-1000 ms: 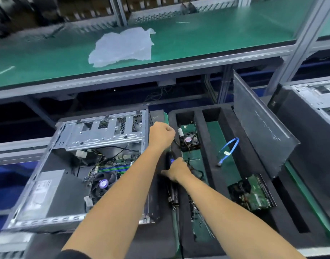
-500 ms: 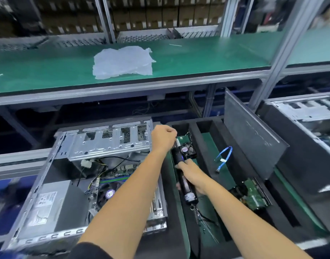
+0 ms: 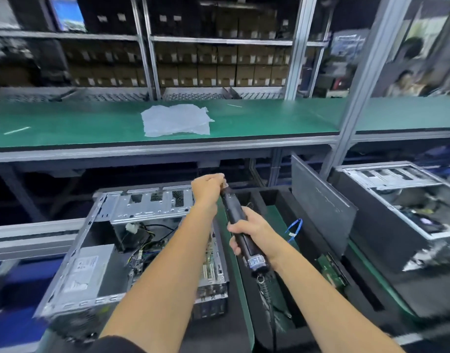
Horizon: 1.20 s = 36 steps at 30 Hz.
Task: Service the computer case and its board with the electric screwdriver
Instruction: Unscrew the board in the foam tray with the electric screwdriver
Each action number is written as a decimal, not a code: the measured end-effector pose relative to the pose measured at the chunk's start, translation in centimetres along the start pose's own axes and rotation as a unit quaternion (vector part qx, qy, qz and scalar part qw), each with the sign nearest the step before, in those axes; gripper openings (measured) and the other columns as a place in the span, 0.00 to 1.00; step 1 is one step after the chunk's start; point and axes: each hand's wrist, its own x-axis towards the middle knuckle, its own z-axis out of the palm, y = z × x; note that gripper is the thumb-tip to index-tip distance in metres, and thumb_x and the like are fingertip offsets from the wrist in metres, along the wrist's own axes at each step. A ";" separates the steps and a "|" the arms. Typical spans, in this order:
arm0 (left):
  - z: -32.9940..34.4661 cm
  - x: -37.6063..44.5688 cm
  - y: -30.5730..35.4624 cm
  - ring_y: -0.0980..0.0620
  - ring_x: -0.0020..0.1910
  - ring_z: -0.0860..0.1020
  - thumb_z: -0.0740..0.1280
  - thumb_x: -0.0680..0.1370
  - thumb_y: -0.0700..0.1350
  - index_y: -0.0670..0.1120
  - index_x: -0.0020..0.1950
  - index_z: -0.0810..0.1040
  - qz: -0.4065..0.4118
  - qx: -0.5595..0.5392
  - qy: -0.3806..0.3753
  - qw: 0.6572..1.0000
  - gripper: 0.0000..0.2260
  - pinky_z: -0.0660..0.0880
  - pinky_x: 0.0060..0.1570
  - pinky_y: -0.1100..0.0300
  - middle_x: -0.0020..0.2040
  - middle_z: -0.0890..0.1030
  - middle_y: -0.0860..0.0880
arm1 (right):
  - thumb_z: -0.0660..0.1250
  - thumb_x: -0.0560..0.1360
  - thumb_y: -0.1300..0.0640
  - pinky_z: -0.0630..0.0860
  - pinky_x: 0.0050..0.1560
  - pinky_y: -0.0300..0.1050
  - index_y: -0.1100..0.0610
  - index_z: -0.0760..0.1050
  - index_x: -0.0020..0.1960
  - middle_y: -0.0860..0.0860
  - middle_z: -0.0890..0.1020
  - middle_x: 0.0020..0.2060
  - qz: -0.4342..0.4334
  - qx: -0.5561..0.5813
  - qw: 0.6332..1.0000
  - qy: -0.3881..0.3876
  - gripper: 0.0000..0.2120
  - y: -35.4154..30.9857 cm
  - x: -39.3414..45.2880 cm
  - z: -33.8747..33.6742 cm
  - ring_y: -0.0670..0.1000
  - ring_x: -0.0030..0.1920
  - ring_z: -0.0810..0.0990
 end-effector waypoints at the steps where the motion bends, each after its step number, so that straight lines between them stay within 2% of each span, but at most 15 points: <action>1: -0.8 -0.8 0.3 0.52 0.34 0.76 0.68 0.71 0.36 0.46 0.30 0.80 -0.003 -0.003 0.004 1.000 0.11 0.73 0.37 0.63 0.31 0.81 0.49 | 0.69 0.70 0.61 0.74 0.28 0.44 0.57 0.70 0.61 0.52 0.77 0.35 -0.002 -0.007 1.000 -0.002 0.20 0.1 -0.6 0.7 0.54 0.29 0.75; 3: -2.7 -2.6 0.5 0.51 0.34 0.75 0.68 0.70 0.37 0.46 0.29 0.80 -0.009 -0.007 0.016 1.000 0.10 0.71 0.38 0.61 0.32 0.81 0.48 | 0.69 0.69 0.61 0.74 0.29 0.45 0.56 0.69 0.64 0.53 0.76 0.35 0.000 -0.014 1.000 -0.017 0.24 0.6 -2.0 2.2 0.54 0.29 0.75; 6: -6.1 -5.6 0.5 0.49 0.35 0.73 0.69 0.71 0.37 0.45 0.34 0.80 -0.009 -0.026 0.041 0.999 0.07 0.68 0.35 0.60 0.36 0.80 0.46 | 0.69 0.67 0.61 0.75 0.28 0.44 0.49 0.71 0.60 0.53 0.77 0.36 0.005 -0.003 0.999 -0.053 0.23 1.9 -3.9 4.5 0.54 0.29 0.76; 9: -9.9 -8.3 0.1 0.51 0.32 0.74 0.67 0.71 0.34 0.44 0.39 0.79 -0.025 -0.065 0.060 0.996 0.06 0.68 0.32 0.60 0.35 0.79 0.45 | 0.69 0.66 0.61 0.74 0.27 0.44 0.47 0.70 0.60 0.55 0.76 0.38 0.019 0.013 0.996 -0.087 0.24 3.8 -5.4 7.2 0.54 0.28 0.75; 12: -13.4 -10.2 -0.6 0.50 0.33 0.71 0.66 0.73 0.35 0.43 0.35 0.77 -0.046 -0.087 0.070 0.993 0.08 0.64 0.34 0.58 0.33 0.77 0.45 | 0.69 0.66 0.61 0.74 0.27 0.45 0.47 0.70 0.61 0.57 0.75 0.42 0.038 0.025 0.993 -0.105 0.25 5.9 -6.5 9.9 0.54 0.29 0.76; 16: -18.0 -11.6 -1.1 0.54 0.32 0.75 0.66 0.77 0.38 0.43 0.40 0.78 -0.075 -0.157 0.068 0.982 0.06 0.73 0.32 0.63 0.32 0.78 0.49 | 0.69 0.66 0.62 0.74 0.28 0.45 0.52 0.63 0.72 0.58 0.76 0.42 0.062 0.013 0.991 -0.114 0.36 7.8 -7.2 13.8 0.54 0.29 0.76; 18: -20.2 -11.8 -1.1 0.54 0.31 0.76 0.65 0.77 0.38 0.42 0.42 0.77 -0.079 -0.179 0.057 0.979 0.05 0.74 0.29 0.65 0.31 0.78 0.50 | 0.69 0.66 0.63 0.74 0.27 0.45 0.48 0.60 0.72 0.58 0.76 0.42 0.063 0.009 0.991 -0.115 0.38 8.4 -7.3 15.7 0.54 0.29 0.76; 20: -22.4 -11.8 -1.0 0.53 0.34 0.76 0.65 0.78 0.37 0.40 0.45 0.77 -0.071 -0.193 0.048 0.977 0.03 0.75 0.33 0.64 0.33 0.78 0.49 | 0.69 0.65 0.63 0.74 0.27 0.45 0.44 0.58 0.72 0.59 0.77 0.42 0.062 0.006 0.992 -0.109 0.40 8.8 -7.5 17.7 0.54 0.29 0.76; 22: -24.6 -11.8 -0.9 0.54 0.35 0.76 0.65 0.77 0.36 0.40 0.42 0.78 -0.070 -0.197 0.040 0.977 0.05 0.75 0.35 0.64 0.32 0.79 0.49 | 0.69 0.64 0.62 0.73 0.28 0.45 0.46 0.60 0.69 0.59 0.77 0.42 0.055 -0.009 0.994 -0.098 0.37 9.1 -7.5 19.9 0.54 0.28 0.75; 24: -26.9 -11.8 -0.6 0.54 0.34 0.77 0.67 0.77 0.38 0.40 0.43 0.79 -0.085 -0.166 0.027 0.982 0.04 0.76 0.34 0.65 0.32 0.80 0.49 | 0.69 0.64 0.62 0.73 0.27 0.45 0.49 0.62 0.71 0.59 0.77 0.43 0.049 -0.022 0.995 -0.085 0.37 9.5 -7.6 22.0 0.54 0.27 0.75; 27: -29.8 -11.3 -0.4 0.54 0.35 0.78 0.68 0.77 0.42 0.42 0.44 0.79 -0.083 -0.087 0.008 0.993 0.04 0.76 0.39 0.62 0.36 0.81 0.49 | 0.69 0.65 0.63 0.74 0.28 0.46 0.47 0.61 0.72 0.59 0.78 0.44 0.042 -0.038 0.996 -0.065 0.38 10.4 -7.4 24.7 0.54 0.28 0.76; 31: -31.9 -11.2 -0.4 0.51 0.36 0.77 0.66 0.76 0.40 0.41 0.42 0.78 -0.067 0.027 0.002 0.997 0.04 0.76 0.39 0.60 0.38 0.81 0.45 | 0.68 0.66 0.64 0.74 0.29 0.46 0.50 0.59 0.75 0.59 0.76 0.45 0.057 -0.037 0.996 -0.051 0.40 12.0 -7.7 27.2 0.54 0.28 0.76; 34: -33.3 -10.9 -0.5 0.50 0.34 0.76 0.67 0.74 0.39 0.38 0.43 0.79 -0.051 0.161 -0.031 0.985 0.05 0.76 0.35 0.61 0.39 0.79 0.42 | 0.68 0.67 0.63 0.75 0.29 0.46 0.48 0.56 0.77 0.59 0.77 0.46 0.073 -0.053 0.995 -0.039 0.42 13.5 -8.4 27.9 0.54 0.28 0.77; 36: -34.0 -10.4 -0.7 0.50 0.35 0.76 0.67 0.75 0.41 0.37 0.43 0.81 -0.005 0.256 -0.053 0.965 0.08 0.76 0.38 0.59 0.38 0.80 0.45 | 0.68 0.68 0.63 0.76 0.31 0.46 0.47 0.55 0.78 0.59 0.77 0.50 0.083 -0.066 0.994 -0.031 0.43 14.5 -9.1 27.8 0.54 0.29 0.78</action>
